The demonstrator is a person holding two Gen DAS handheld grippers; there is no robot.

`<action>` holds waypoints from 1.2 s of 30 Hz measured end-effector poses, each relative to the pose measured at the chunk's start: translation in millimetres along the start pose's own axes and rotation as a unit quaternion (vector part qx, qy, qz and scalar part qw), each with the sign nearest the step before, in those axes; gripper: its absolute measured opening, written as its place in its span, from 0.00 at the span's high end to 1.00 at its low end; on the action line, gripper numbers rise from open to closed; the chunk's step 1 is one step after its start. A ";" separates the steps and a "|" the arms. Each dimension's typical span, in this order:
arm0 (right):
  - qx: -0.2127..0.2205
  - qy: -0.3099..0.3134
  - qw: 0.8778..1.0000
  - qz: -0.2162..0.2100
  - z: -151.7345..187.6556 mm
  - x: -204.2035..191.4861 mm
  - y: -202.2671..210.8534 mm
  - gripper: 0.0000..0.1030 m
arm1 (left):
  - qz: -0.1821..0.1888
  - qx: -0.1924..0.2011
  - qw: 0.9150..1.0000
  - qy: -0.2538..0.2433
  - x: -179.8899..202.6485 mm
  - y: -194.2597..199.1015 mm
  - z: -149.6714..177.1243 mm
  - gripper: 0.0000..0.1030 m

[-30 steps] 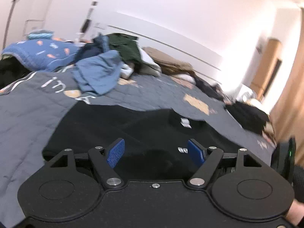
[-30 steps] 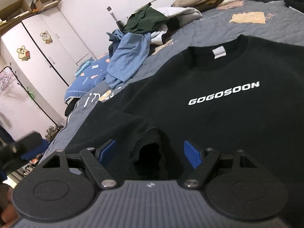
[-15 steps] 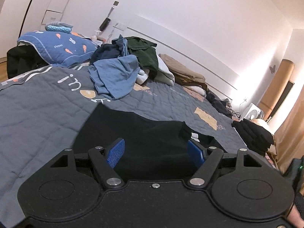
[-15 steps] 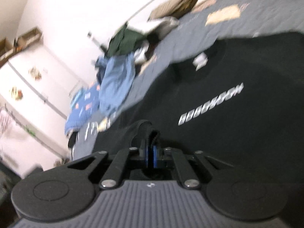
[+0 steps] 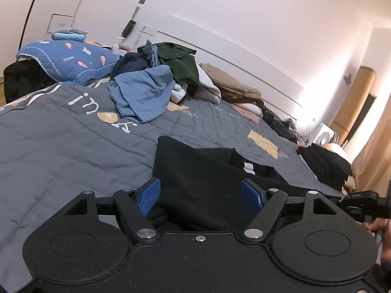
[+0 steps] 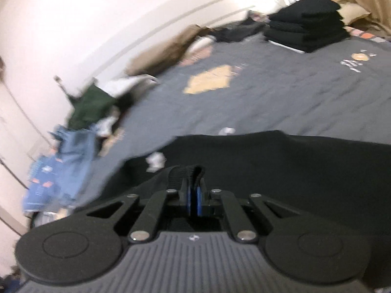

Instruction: Fold clothes

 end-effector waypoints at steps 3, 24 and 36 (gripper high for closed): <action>-0.022 0.026 0.999 0.024 6.6 15.9 -25.5 0.95 | 0.000 -0.009 1.000 -0.026 4.3 -4.0 3.6 0.30; 0.019 0.067 0.998 0.011 51.9 26.9 55.4 0.48 | -0.080 -0.050 0.949 -0.302 27.8 -28.3 47.4 0.30; -0.019 0.074 0.996 -0.035 89.0 -0.5 27.1 0.43 | -0.149 -0.031 0.834 -0.530 34.4 -50.1 78.7 0.30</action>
Point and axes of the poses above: each gripper's, at about its wrist camera, not at the fingertips, and y roughly against the way its jaws point, x to its right, z to its underside, the point moved 8 cm from there along -y, roughly the way its jaws point, and after that the axes turned 10 degrees about -y, right-handed, at the moved point
